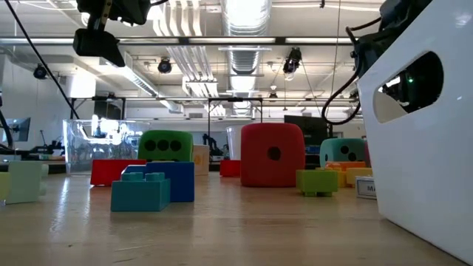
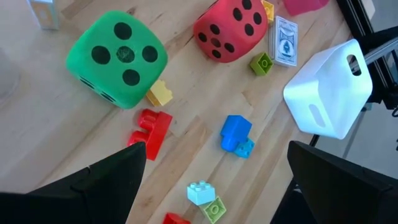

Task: Pick & Place Toys
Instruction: Put the orange game piece into the pink bin, then put the red dice into the transparent bin

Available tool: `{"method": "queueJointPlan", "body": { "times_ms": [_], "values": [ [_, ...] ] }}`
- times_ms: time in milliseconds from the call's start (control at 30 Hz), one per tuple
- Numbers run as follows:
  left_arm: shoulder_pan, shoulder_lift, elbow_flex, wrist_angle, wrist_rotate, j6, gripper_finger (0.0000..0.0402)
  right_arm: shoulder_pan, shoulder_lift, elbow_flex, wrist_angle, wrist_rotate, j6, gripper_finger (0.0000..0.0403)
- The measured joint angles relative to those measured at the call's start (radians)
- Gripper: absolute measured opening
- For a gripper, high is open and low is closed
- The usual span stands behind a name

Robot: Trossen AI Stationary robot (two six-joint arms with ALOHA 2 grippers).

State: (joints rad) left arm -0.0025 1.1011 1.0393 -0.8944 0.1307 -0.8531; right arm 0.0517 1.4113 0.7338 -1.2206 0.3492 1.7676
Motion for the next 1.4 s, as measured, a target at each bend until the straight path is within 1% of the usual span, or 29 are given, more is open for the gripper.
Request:
{"method": "queueJointPlan", "body": {
  "times_ms": [133, 400, 467, 567, 800, 900, 1000, 1200, 1300, 1400],
  "values": [
    [0.0, 0.0, 0.0, 0.0, 0.0, 0.009, 0.0392, 0.0, -0.002, 0.0, 0.001, 0.002, -0.039, 0.0008],
    [0.0, 0.0, 0.0, 0.001, 0.0, 0.017, 0.0392, 0.0, -0.003, 0.001, 0.002, 0.001, -0.044, 0.0009],
    [0.0, 0.0, 0.0, 0.0, 0.0, 0.02, 0.0392, 0.0, -0.003, 0.005, 0.004, -0.005, -0.048, 0.0016],
    [0.0, 0.0, 0.0, 0.0, 0.0, 0.02, 0.0392, 0.0, -0.003, 0.012, 0.006, -0.01, -0.065, 0.0048],
    [0.0, 0.0, 0.0, 0.0, -0.005, 0.03, 0.0392, 0.0, -0.024, 0.028, 0.008, -0.019, -0.101, 0.0162],
    [0.0, 0.0, 0.0, -0.001, -0.008, 0.03, 0.0392, 0.0, -0.044, 0.03, 0.006, -0.04, -0.105, 0.0204],
    [0.0, 0.0, 0.0, -0.006, -0.022, -0.014, 0.0392, 0.001, -0.066, 0.03, 0.001, -0.066, -0.118, 0.0237],
    [0.0, 0.0, 0.0, -0.006, -0.038, -0.045, 0.0392, 0.003, -0.121, 0.03, 0.002, -0.091, -0.121, 0.0279],
    [0.0, 0.0, 0.0, -0.01, -0.034, -0.045, 0.0392, 0.003, -0.152, 0.042, -0.006, -0.097, -0.122, 0.029],
    [0.0, 0.0, 0.0, -0.01, -0.034, -0.044, 0.0392, 0.003, -0.181, 0.065, -0.008, -0.096, -0.135, 0.0292]
  ]
}}
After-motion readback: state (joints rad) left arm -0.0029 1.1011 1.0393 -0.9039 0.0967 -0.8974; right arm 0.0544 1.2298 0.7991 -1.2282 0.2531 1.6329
